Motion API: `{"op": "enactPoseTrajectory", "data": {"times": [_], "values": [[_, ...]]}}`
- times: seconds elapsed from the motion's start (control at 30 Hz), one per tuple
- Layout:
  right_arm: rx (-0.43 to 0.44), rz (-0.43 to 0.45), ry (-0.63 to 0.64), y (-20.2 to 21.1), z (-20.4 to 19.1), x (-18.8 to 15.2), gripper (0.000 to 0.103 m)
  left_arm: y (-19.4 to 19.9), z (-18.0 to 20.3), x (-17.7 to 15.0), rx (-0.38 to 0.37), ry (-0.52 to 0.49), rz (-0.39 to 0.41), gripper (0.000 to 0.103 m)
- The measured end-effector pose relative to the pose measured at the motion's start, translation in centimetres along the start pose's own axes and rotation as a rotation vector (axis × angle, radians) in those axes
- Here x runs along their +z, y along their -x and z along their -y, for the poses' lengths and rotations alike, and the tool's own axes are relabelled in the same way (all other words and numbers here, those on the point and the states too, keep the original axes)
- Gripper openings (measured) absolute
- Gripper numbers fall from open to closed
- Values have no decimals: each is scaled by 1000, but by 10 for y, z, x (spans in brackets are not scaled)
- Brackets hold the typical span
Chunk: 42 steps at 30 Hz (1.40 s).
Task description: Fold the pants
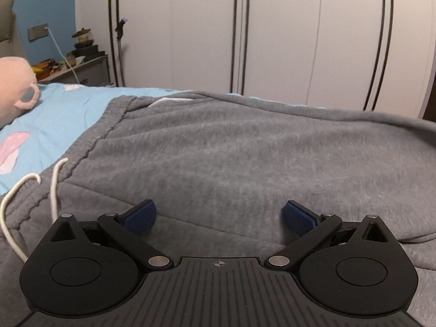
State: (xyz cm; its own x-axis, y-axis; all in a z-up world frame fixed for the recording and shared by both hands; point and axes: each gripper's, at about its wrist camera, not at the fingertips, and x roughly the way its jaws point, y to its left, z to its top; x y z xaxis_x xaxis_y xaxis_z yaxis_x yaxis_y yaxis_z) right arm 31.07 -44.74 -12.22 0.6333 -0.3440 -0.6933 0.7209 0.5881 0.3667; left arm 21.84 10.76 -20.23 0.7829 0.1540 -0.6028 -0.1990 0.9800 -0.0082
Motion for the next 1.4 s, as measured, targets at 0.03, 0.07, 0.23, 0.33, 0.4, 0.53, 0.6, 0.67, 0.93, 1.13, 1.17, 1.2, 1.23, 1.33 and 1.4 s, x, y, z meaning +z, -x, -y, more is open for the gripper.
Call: {"op": "enactPoseTrajectory", "data": {"times": [0.03,0.07,0.23,0.33,0.4,0.53,0.6,0.67,0.93,1.13,1.17,1.2,1.23,1.33,1.4], "values": [[43,31,-8,30,14,-5,6,1,-2,1,5,6,6,103],[82,63,-18,62,31,-13,6,4,-5,2,4,16,11,103],[136,149,16,191,124,-98,5,21,-24,13,-70,130,45,103],[61,42,-13,196,184,-159,6,23,-25,21,-97,110,4,103],[24,-80,-86,170,220,-191,6,25,-23,30,-81,57,-4,103],[89,-53,-127,168,238,-206,7,25,-31,66,-121,106,-3,103],[106,-55,-137,165,240,-202,9,8,-31,89,-119,128,-43,103],[124,-57,-160,161,247,-203,9,-13,-26,110,-124,117,-102,103],[142,-38,-150,161,243,-201,11,-104,-15,146,-101,181,-300,94],[168,-35,-124,158,238,-196,33,-146,-22,149,-112,249,-397,57],[184,-44,-128,158,238,-194,36,-148,-24,148,-126,257,-392,50],[191,-50,-135,161,238,-193,40,-148,-25,149,-135,257,-385,43],[196,-52,-154,163,240,-191,44,-149,-24,151,-142,247,-379,40],[221,-46,-241,167,253,-185,50,-152,-20,153,-145,190,-385,28],[222,-45,-296,168,262,-181,50,-152,-19,154,-156,176,-380,31]]}}
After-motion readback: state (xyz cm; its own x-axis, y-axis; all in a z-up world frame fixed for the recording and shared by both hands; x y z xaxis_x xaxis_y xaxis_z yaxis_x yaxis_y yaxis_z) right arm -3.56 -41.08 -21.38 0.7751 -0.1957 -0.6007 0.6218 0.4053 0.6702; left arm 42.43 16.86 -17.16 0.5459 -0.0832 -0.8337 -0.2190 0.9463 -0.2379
